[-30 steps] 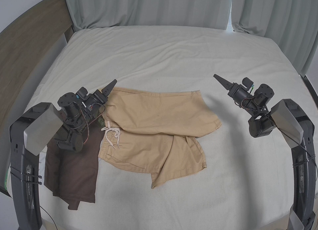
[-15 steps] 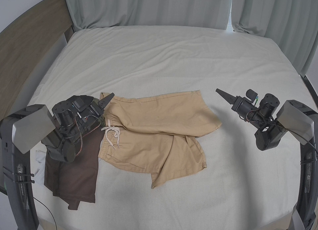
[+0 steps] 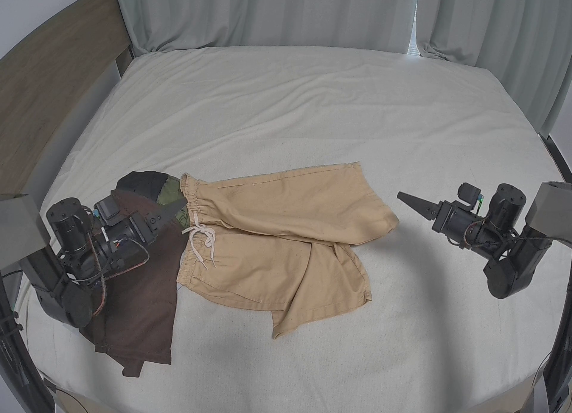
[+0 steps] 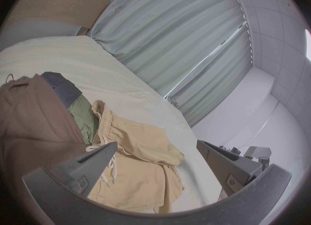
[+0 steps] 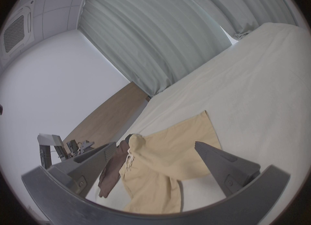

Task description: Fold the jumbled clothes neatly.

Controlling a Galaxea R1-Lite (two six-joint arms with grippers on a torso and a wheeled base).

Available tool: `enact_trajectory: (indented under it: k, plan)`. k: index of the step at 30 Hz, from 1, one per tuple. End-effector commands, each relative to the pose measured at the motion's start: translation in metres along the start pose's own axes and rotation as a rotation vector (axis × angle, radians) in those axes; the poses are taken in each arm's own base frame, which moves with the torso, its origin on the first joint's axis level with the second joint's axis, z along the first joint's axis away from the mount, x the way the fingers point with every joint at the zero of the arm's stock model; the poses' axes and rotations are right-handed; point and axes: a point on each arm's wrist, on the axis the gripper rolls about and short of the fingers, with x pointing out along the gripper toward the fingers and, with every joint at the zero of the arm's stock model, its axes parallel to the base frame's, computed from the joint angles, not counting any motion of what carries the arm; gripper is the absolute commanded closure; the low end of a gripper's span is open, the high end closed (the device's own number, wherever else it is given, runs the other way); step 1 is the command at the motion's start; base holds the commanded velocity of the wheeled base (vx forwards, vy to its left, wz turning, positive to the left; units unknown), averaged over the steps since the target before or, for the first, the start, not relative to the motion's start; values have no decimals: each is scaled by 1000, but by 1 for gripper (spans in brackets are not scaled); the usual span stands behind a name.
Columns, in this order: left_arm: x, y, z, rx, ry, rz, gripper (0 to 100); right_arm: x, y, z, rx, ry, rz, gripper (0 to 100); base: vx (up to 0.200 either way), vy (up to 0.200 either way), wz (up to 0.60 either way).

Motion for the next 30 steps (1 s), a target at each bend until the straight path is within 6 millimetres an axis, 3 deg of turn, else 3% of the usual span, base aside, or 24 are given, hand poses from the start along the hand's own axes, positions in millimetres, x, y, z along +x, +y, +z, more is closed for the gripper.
enact_trajectory:
  k: [1, 11, 30]
  plan:
    - [-30, -12, 6, 64, 2, 1, 0, -23, 20, -17, -5, 80, -7, 0, 0, 0, 0]
    - [-33, -2, 2, 72, 21, 26, 0, -28, 4, -50, -1, 181, -49, 0, 0, 0, 0]
    - [-39, 6, -14, 201, 93, 28, 0, -30, 2, -67, -23, 234, -64, 0, 0, 0, 0]
